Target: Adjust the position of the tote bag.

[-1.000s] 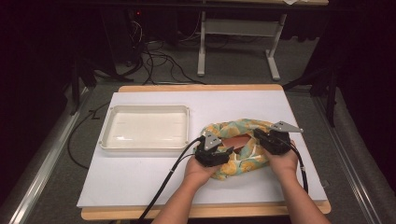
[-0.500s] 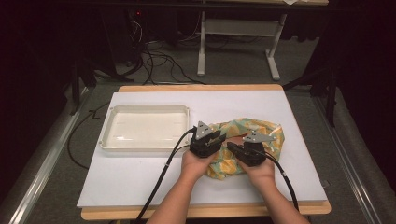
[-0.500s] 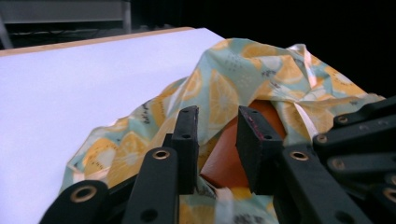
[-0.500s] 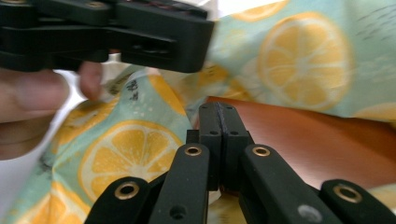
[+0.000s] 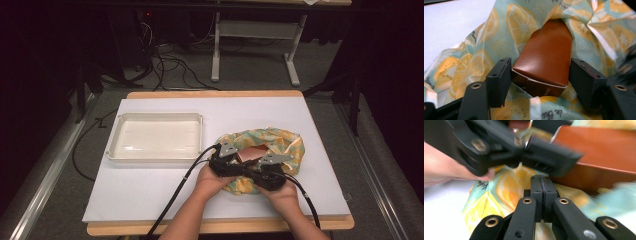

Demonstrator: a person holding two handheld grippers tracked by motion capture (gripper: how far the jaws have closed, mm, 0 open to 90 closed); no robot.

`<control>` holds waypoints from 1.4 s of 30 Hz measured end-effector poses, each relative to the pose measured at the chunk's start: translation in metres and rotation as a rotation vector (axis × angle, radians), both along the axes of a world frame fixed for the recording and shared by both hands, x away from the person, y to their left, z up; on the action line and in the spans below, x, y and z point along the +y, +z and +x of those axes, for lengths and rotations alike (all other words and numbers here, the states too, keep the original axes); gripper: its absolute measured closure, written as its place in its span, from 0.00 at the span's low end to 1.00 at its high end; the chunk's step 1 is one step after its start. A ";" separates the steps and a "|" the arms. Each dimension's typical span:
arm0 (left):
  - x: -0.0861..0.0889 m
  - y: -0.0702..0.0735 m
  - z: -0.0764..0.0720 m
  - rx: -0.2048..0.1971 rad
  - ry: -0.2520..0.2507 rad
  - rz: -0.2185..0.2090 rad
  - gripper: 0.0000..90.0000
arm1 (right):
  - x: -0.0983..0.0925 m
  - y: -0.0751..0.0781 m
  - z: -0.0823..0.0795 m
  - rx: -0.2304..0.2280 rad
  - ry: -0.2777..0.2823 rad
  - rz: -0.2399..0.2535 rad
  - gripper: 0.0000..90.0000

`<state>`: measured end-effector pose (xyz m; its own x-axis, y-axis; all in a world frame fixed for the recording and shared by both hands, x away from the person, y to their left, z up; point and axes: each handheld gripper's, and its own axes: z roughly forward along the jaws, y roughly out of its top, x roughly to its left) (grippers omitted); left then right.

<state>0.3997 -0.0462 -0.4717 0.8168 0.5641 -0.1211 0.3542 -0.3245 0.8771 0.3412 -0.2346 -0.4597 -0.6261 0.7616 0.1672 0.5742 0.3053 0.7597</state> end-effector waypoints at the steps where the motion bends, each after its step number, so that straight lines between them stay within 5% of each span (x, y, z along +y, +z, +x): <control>1: 0.000 -0.001 0.000 -0.003 0.002 -0.005 0.40 | -0.004 0.003 -0.002 -0.004 -0.007 -0.005 1.00; 8: -0.004 -0.004 -0.003 -0.047 0.003 0.022 0.40 | -0.045 0.020 -0.002 -0.127 -0.135 -0.036 1.00; 17: -0.008 -0.006 -0.008 -0.090 -0.001 0.073 0.42 | -0.055 0.024 0.029 -0.224 -0.254 -0.076 1.00; 25: -0.007 -0.006 -0.010 -0.096 -0.017 0.078 0.46 | -0.063 0.017 0.039 -0.181 -0.307 -0.087 1.00; 31: -0.007 -0.008 0.001 0.002 -0.002 0.070 0.35 | -0.061 0.017 0.038 -0.179 -0.298 -0.082 1.00; 37: -0.012 -0.008 -0.005 -0.057 -0.029 0.120 0.44 | -0.061 0.016 0.038 -0.176 -0.298 -0.068 1.00; 42: -0.007 -0.006 -0.008 -0.084 -0.040 0.085 0.48 | -0.062 0.016 0.038 -0.194 -0.303 -0.074 1.00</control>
